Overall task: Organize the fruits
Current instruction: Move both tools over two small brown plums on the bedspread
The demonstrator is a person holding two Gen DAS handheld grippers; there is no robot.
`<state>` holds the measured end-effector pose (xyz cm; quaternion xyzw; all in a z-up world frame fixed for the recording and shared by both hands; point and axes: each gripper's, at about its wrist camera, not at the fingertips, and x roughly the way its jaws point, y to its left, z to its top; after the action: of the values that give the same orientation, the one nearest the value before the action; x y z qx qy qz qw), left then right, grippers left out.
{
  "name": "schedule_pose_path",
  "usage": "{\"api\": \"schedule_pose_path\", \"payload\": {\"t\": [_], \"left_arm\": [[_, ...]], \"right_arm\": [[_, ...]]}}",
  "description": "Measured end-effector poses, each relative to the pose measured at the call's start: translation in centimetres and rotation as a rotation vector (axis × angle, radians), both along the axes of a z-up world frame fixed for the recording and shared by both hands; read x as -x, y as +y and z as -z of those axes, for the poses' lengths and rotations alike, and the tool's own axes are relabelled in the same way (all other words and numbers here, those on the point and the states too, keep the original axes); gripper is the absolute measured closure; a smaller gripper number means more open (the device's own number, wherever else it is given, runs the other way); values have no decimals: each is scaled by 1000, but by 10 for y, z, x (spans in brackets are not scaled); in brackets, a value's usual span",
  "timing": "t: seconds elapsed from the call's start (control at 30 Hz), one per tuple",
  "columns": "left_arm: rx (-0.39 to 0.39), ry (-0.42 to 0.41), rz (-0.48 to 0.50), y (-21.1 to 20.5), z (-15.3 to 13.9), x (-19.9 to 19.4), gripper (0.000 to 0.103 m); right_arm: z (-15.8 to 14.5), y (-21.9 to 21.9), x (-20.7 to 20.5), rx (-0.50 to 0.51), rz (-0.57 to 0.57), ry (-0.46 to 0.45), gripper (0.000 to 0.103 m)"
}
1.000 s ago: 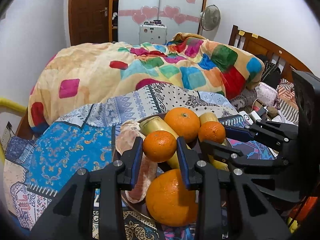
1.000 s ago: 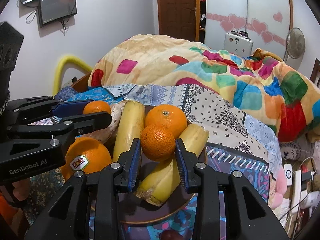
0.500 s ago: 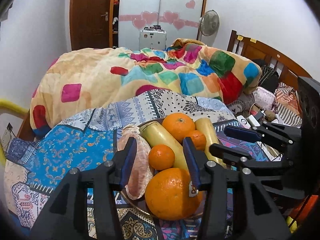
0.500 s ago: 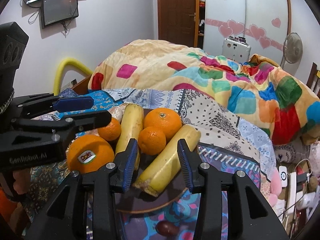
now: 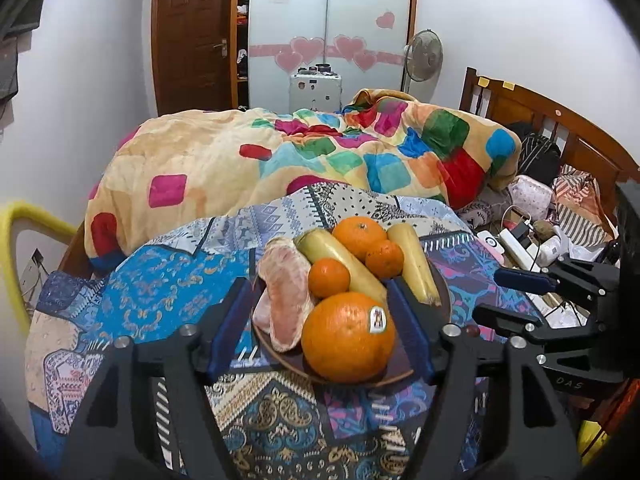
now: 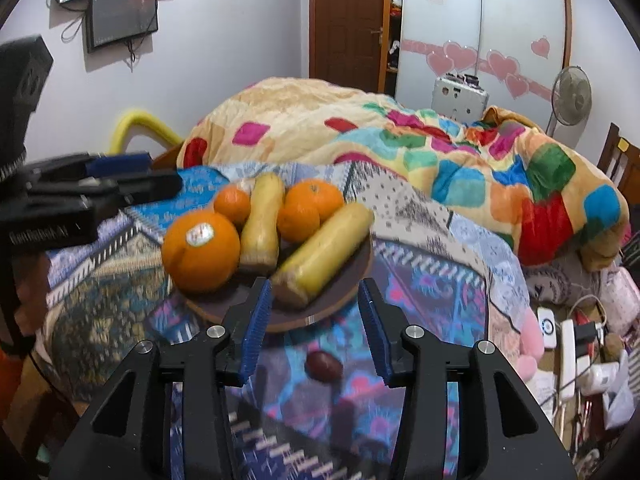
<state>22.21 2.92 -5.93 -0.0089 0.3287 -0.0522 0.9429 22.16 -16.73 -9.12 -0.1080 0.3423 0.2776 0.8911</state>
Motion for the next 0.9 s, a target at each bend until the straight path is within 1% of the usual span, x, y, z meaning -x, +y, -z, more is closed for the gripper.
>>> {"api": "schedule_pose_path", "payload": {"t": [0.07,0.13,0.23,0.33,0.5,0.53,0.63,0.67,0.8,0.9], "left_arm": [[-16,3,-7,0,3,4,26],[-28,2,-9,1,8,9,22],[-44,9,-9,1,14,12,19],[-43,24,-10,3,22,13,17],[-43,42,-9,5,32,14,16],[-45,42,-9,5,33,15,16],[-40,48,-9,6,36,16,16],[-37,51,-8,6,37,16,15],[-35,57,-6,3,39,20,15],[-31,55,0,0,36,27,15]], "right_arm": [[7,-3,2,13,2,16,61],[14,-7,4,29,3,31,61],[25,-10,5,61,5,54,61],[34,-10,1,79,7,73,61],[46,-9,-7,85,7,112,61],[48,-9,-8,87,9,117,62],[50,-9,-11,82,8,132,78],[49,-9,-11,76,3,133,81],[48,-9,-8,75,12,117,82],[42,-12,-2,51,17,113,82]]}}
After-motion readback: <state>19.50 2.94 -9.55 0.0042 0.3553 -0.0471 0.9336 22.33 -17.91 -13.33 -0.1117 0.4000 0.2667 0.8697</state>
